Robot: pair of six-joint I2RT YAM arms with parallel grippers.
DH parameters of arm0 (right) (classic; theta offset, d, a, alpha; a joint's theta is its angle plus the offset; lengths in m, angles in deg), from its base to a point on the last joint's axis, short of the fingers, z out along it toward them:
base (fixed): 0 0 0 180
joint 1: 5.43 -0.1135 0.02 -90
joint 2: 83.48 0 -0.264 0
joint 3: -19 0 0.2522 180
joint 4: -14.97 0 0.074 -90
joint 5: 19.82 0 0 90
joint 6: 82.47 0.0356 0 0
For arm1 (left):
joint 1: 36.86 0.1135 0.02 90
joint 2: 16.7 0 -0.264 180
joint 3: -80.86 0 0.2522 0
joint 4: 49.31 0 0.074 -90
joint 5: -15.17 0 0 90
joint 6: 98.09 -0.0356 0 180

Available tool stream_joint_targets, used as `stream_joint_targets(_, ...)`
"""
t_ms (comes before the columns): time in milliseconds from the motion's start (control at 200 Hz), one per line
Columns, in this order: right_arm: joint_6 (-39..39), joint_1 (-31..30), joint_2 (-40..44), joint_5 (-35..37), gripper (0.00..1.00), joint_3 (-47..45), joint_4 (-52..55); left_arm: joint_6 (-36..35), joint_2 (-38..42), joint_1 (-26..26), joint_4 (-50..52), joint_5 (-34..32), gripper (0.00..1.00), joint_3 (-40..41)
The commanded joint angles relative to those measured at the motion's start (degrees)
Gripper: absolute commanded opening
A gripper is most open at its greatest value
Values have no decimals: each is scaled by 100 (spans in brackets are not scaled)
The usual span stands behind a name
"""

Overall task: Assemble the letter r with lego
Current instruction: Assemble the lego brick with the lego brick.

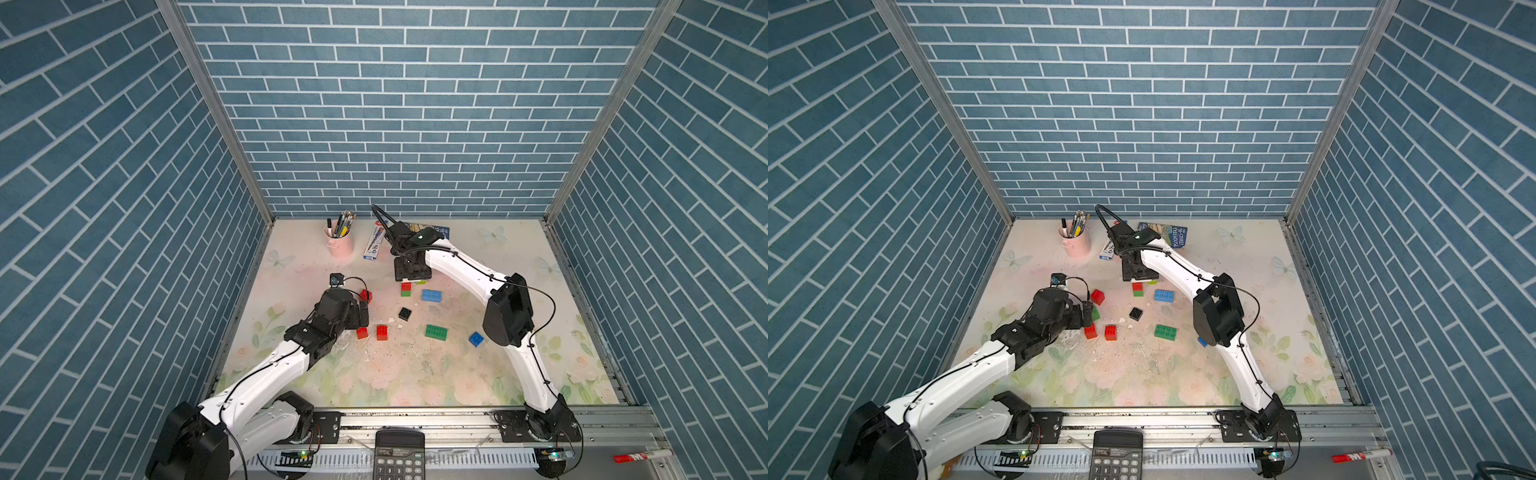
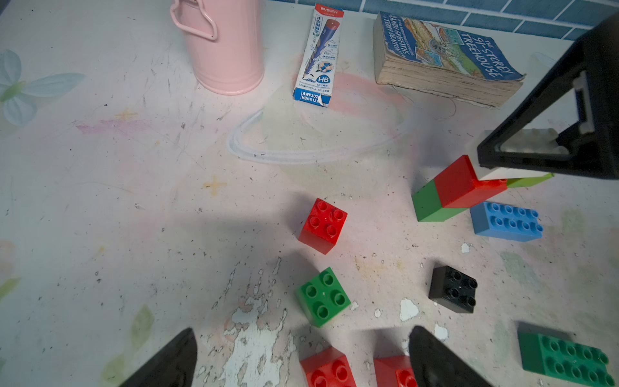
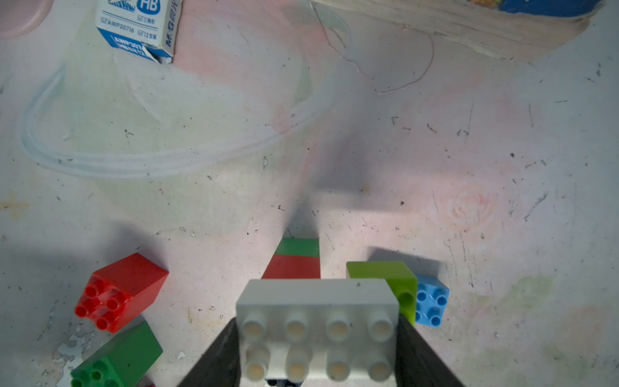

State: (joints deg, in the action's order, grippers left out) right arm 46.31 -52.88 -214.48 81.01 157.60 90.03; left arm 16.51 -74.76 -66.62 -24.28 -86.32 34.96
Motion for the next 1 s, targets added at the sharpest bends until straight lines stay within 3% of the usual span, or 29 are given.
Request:
stream_joint_targets(0,209,-66,-37,31,13,-231,313,-1,115,40,42,-47,100,76)
stream_joint_targets(730,217,-59,101,-10,13,-521,234,1,195,40,54,-64,100,76)
stream_joint_targets(995,175,-44,-72,74,13,-249,266,-11,157,40,33,-108,100,83)
